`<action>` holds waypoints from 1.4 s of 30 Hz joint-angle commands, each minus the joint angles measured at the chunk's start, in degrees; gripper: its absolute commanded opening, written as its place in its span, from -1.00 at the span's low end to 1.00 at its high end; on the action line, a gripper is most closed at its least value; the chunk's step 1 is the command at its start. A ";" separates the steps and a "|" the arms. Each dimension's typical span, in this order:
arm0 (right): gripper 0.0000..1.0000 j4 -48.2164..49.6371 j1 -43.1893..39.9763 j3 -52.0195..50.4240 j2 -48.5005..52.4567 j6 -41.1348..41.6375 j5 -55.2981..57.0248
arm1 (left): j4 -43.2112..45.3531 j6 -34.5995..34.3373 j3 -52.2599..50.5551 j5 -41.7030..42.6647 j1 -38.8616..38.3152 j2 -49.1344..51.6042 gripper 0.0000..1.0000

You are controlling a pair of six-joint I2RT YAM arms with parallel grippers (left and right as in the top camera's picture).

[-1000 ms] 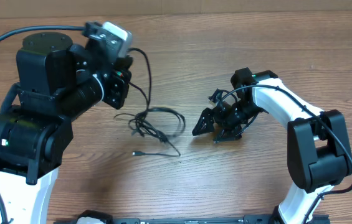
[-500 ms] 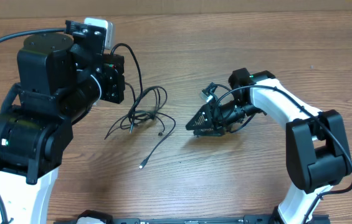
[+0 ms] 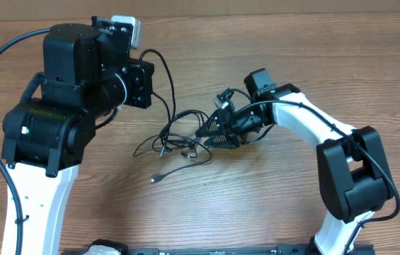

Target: Untangle cables

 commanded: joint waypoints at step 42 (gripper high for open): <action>0.35 4.28 2.16 0.74 -1.55 -4.92 4.33 | -11.50 2.43 0.68 6.21 -3.65 17.59 -0.91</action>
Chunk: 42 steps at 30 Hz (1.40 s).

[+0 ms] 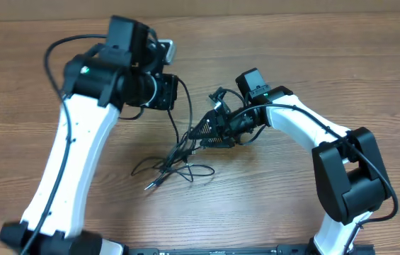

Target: Untangle cables

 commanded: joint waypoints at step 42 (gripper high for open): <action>-0.14 -40.81 -0.46 0.59 -3.98 -44.96 -14.38 | 7.08 -6.16 0.68 5.62 0.72 22.67 -0.92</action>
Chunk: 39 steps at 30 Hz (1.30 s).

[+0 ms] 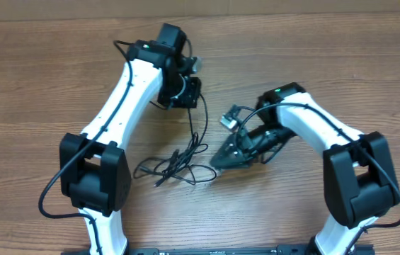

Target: Untangle cables

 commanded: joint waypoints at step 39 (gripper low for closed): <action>-0.19 53.70 10.47 0.61 -1.62 67.17 13.25 | 4.17 -27.98 0.68 2.01 7.69 0.44 -0.92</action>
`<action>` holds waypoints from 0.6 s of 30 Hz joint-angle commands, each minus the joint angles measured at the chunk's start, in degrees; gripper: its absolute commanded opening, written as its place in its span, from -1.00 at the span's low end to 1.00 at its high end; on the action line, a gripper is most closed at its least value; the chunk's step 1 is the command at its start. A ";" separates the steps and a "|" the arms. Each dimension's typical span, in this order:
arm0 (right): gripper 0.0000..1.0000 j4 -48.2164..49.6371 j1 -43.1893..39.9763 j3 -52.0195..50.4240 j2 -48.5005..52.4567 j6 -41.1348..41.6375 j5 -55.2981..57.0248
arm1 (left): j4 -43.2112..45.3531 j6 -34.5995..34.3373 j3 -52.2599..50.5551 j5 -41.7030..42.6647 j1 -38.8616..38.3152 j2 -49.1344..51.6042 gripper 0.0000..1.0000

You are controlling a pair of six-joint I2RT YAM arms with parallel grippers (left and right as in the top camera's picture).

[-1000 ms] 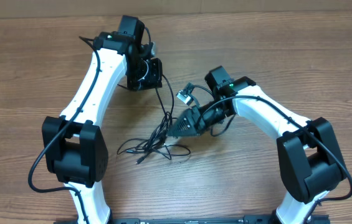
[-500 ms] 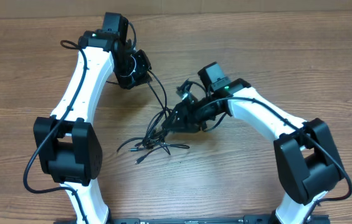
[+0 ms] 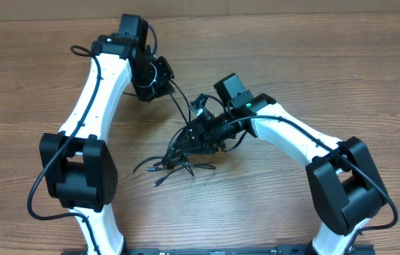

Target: Untangle cables

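A tangle of thin black cables (image 3: 180, 166) lies on the wooden table just below the middle. One strand (image 3: 180, 105) rises from it, nearly taut, to my left gripper (image 3: 166, 76) at the upper left, which is shut on that strand's end. My right gripper (image 3: 178, 144) points left and down into the top of the tangle. Its fingers look closed on some of the strands, which bunch up toward it. A loose plug end (image 3: 156, 184) sticks out at the lower left of the tangle.
The wooden table (image 3: 313, 64) fills the view. The left arm's white links (image 3: 90, 99) stand at the left and the right arm's (image 3: 292, 138) at the right. Each arm's own black lead loops beside it.
My right gripper has moved up and left, from the tangle's right edge onto its top. My left gripper has shifted left and slightly up, the strand still in it. The tangle is more bunched.
At first the left gripper held a strand at the upper left, close to the camera, with the right gripper at the tangle's right side. The left then held it farther right and lower, and the right stood lower right. Now both pull at the same tangle.
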 commanded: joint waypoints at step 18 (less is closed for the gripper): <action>-0.92 -0.96 2.29 0.57 -1.62 6.99 5.95 | -0.66 3.93 0.68 -8.79 -1.42 0.44 -0.92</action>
